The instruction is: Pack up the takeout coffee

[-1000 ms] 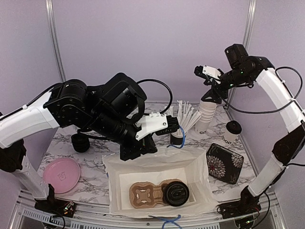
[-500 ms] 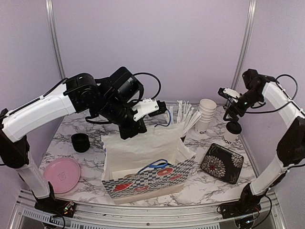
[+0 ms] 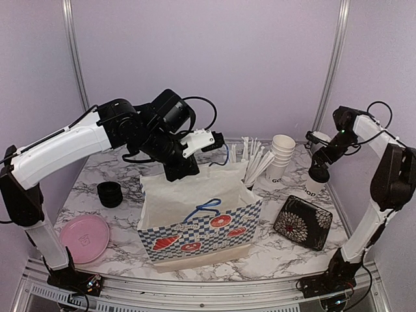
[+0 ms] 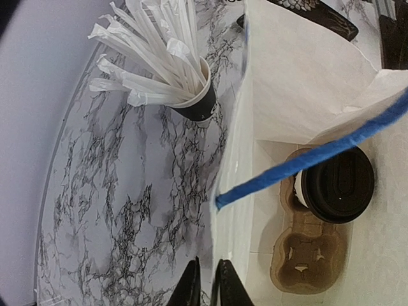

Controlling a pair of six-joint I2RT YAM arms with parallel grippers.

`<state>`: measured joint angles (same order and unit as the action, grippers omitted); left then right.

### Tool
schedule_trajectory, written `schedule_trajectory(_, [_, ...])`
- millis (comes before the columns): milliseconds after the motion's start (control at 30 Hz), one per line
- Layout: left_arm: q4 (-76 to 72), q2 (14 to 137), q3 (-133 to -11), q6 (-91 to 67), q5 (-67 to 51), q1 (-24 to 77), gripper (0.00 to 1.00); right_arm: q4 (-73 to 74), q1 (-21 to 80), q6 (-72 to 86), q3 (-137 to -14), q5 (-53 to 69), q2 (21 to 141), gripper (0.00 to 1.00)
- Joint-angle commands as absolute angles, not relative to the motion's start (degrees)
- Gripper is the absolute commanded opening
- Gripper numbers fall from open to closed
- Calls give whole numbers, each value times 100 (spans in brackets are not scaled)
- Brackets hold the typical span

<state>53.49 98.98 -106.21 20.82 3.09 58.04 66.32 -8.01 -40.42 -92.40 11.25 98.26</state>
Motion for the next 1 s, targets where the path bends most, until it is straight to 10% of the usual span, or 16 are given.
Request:
schedule_trajectory(0, [5064, 9961, -10553, 2158, 344, 5689, 20, 6565, -902, -3762, -9578, 909, 10059, 94])
schedule_trajectory(300, [4697, 9877, -10514, 2087, 427, 5546, 51, 6548, -1024, -3653, -9807, 720, 10458, 94])
schedule_trajectory(967, [4682, 9213, -9964, 1764, 186, 5439, 60, 6669, -1066, -3605, -9718, 902, 10709, 78])
